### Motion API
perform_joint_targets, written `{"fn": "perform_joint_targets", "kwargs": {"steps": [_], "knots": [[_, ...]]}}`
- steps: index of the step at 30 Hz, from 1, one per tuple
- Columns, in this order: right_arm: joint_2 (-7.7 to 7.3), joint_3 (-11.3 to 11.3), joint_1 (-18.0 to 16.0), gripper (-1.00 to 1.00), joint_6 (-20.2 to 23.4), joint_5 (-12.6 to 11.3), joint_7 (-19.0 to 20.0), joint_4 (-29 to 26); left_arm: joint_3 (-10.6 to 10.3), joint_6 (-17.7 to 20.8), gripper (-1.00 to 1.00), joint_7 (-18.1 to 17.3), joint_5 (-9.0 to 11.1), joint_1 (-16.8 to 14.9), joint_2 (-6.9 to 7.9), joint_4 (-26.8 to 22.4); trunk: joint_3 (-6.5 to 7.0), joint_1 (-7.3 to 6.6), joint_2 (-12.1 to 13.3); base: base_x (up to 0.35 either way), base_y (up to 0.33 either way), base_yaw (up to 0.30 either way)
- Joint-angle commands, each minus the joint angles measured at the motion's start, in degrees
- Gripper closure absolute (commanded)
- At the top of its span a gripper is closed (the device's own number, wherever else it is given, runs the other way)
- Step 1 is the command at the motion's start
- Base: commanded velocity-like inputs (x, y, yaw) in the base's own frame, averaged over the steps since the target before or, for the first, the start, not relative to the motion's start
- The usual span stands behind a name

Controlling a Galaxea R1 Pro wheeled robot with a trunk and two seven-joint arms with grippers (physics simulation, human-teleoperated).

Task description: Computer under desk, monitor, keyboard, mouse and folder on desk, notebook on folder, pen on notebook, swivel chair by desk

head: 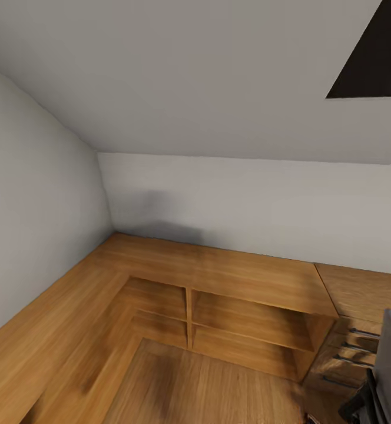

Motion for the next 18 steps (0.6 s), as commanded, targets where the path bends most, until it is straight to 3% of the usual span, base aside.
{"fn": "perform_joint_targets", "kwargs": {"steps": [1,18], "knots": [[-0.02,0.5,-0.1,-1.0,-0.2,-0.3,-0.4,0.0,0.0,-0.1,-1.0,0.5,-0.4,0.0,0.01,-0.1,-0.11,0.04,-0.1,0.0,0.0,-0.298],[-0.1,0.4,-0.1,-1.0,-0.3,-0.4,-0.4,0.0,0.0,0.0,-1.0,0.5,-0.4,0.0,-0.04,0.0,-0.11,0.04,-0.1,0.0,0.0,-0.299]]}}
